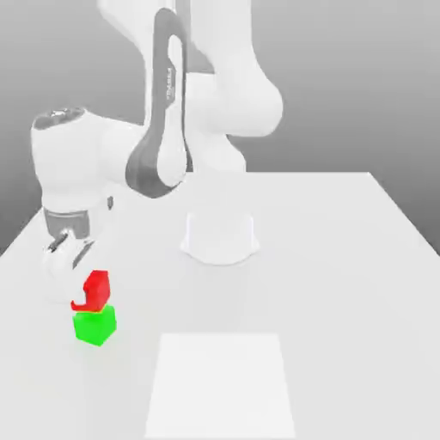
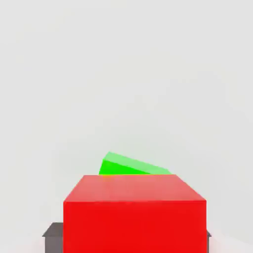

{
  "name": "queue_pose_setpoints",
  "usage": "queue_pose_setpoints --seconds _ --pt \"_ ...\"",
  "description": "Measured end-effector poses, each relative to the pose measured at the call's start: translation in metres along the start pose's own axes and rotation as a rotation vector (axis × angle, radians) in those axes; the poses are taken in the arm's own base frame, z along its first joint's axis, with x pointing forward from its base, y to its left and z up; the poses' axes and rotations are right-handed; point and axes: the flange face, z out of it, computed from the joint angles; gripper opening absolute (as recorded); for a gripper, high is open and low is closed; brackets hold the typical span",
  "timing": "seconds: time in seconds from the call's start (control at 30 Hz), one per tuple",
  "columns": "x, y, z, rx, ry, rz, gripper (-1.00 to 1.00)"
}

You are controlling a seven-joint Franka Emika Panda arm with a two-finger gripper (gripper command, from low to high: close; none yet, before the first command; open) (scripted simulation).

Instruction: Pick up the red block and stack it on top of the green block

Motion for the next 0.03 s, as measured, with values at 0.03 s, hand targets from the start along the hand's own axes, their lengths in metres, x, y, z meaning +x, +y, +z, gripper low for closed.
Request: queue_pose_setpoints --seconds 0.03 --pt "0.0 0.0 0.0 0.0 0.0 0.0 1.0"
